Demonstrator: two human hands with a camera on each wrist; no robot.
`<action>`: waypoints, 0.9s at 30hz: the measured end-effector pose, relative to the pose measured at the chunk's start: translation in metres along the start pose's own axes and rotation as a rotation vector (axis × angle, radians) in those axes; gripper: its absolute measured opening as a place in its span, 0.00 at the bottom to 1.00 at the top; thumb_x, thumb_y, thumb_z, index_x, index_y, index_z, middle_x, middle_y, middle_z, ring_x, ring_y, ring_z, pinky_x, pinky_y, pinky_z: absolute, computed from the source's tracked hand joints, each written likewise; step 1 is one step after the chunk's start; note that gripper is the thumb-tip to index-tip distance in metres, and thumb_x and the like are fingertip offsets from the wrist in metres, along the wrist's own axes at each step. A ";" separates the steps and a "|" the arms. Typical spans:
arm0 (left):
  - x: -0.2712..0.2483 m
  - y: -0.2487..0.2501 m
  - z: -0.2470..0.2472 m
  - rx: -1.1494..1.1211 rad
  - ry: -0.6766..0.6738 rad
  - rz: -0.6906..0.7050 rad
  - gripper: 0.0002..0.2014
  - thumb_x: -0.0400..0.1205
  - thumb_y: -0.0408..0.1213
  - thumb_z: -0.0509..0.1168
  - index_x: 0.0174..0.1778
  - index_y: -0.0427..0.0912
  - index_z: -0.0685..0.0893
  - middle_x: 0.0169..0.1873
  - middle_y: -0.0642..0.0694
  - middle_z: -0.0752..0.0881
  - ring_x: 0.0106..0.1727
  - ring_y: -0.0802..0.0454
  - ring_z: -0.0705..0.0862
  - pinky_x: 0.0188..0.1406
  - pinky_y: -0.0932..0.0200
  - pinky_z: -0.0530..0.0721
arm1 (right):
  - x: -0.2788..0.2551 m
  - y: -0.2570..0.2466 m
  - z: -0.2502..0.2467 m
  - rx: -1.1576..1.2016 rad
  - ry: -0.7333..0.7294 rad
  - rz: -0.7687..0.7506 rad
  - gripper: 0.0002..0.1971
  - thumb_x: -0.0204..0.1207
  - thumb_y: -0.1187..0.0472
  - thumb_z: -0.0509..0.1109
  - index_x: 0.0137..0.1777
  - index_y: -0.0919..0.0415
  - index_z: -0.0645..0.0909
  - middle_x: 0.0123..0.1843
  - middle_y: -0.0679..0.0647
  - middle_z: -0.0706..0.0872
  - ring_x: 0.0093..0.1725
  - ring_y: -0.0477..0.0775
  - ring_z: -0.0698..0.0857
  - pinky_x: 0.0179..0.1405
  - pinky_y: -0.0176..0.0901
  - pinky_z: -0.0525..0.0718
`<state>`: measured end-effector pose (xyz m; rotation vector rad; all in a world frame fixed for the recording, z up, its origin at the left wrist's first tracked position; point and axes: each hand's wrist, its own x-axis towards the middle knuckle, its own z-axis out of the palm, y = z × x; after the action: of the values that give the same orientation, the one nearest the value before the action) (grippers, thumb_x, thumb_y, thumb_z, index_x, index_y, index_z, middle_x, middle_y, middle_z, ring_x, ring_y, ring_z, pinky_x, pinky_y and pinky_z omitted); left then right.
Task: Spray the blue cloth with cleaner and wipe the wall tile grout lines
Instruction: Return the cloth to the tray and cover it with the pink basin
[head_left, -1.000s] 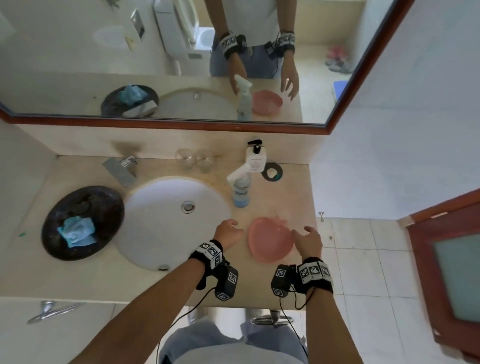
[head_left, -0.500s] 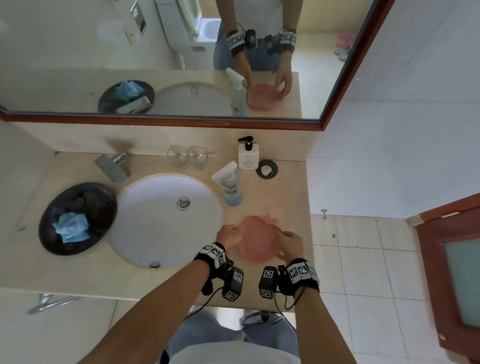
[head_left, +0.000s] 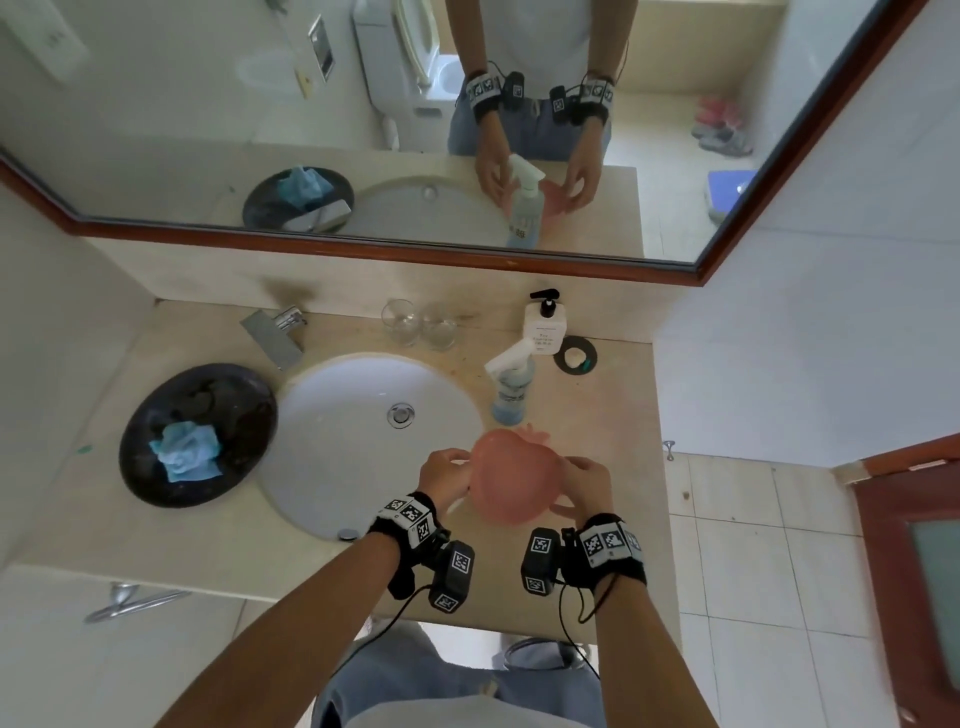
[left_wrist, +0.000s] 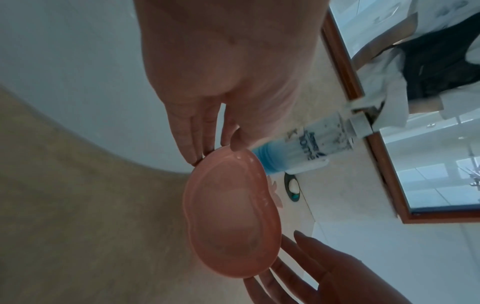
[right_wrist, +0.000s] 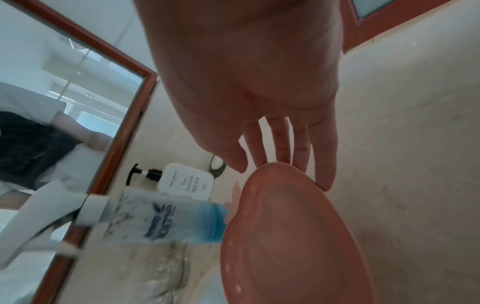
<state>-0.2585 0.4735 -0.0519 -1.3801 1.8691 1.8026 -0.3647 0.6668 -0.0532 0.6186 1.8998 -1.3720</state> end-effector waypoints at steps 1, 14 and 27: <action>0.001 -0.001 -0.012 -0.003 0.008 -0.002 0.15 0.78 0.39 0.76 0.59 0.39 0.90 0.36 0.42 0.92 0.34 0.47 0.88 0.37 0.54 0.87 | -0.004 -0.002 0.011 0.000 -0.008 -0.005 0.18 0.76 0.56 0.79 0.64 0.61 0.86 0.57 0.62 0.90 0.54 0.62 0.88 0.42 0.52 0.91; 0.019 -0.015 -0.226 -0.059 0.130 0.087 0.13 0.75 0.41 0.74 0.55 0.47 0.89 0.45 0.41 0.94 0.47 0.42 0.92 0.53 0.44 0.91 | -0.084 -0.021 0.214 0.042 -0.152 -0.128 0.17 0.82 0.55 0.76 0.67 0.61 0.86 0.57 0.59 0.90 0.56 0.57 0.88 0.45 0.53 0.91; 0.055 -0.041 -0.417 -0.032 0.352 0.134 0.07 0.80 0.37 0.72 0.53 0.47 0.90 0.50 0.47 0.92 0.54 0.47 0.89 0.57 0.48 0.87 | -0.122 -0.049 0.413 -0.047 -0.316 -0.186 0.16 0.81 0.55 0.78 0.65 0.60 0.86 0.58 0.59 0.90 0.58 0.58 0.89 0.42 0.50 0.92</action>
<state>-0.0747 0.0948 -0.0192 -1.7149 2.1569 1.7456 -0.2142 0.2633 -0.0088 0.1900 1.7586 -1.4399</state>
